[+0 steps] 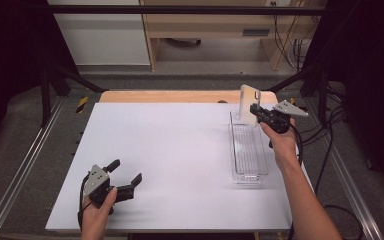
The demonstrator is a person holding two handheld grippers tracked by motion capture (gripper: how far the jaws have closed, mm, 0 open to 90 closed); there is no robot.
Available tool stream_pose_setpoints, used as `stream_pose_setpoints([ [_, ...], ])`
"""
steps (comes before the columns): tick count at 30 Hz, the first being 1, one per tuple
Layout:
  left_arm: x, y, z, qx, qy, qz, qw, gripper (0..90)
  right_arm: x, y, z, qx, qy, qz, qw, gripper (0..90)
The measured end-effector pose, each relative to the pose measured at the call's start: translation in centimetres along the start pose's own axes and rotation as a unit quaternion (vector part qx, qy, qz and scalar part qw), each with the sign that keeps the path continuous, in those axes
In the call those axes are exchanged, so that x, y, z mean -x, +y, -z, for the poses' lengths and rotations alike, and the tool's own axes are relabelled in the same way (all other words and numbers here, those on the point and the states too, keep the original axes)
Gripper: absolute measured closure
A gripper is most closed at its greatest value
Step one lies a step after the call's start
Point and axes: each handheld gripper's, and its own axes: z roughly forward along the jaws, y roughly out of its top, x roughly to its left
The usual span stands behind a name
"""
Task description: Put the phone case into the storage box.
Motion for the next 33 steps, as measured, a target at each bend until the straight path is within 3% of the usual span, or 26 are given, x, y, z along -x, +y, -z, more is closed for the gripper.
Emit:
stream_pose_setpoints([
  [9,-0.1,-0.4,0.2,-0.001,0.002,0.004,1.0000,4.7,0.3,-1.0,-0.7,-0.020,0.009,-0.011,0.9997,81.0],
  [33,-0.1,-0.8,0.2,-0.003,-0.001,0.005,1.0000,4.6,0.1,-2.1,-1.9,-0.053,0.009,-0.008,0.9985,80.9],
])
